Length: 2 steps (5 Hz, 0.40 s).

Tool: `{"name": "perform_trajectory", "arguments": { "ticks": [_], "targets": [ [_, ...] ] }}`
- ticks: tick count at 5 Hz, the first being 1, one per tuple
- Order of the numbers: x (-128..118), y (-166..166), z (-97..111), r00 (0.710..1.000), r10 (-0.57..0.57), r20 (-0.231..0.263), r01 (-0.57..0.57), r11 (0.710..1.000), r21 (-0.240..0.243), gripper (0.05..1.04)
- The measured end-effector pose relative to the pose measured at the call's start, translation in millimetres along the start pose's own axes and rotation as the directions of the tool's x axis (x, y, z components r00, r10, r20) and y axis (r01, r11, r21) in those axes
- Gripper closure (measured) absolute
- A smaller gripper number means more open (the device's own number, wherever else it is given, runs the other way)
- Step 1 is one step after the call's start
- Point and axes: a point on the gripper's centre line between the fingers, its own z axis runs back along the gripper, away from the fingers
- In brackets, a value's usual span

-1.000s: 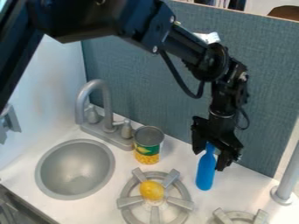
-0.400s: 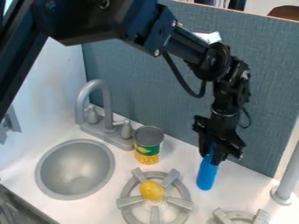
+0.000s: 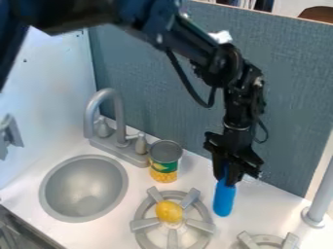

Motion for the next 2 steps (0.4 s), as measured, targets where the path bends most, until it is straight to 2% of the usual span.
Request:
{"name": "perform_trajectory", "arguments": {
  "ticks": [1, 2],
  "targets": [
    [-21, -10, 53, 0.991, -0.015, 0.135, 0.021, 0.999, -0.037, 0.741],
    [-51, -26, 69, 0.988, -0.072, 0.137, 0.089, 0.989, -0.116, 0.741]
  ]
}}
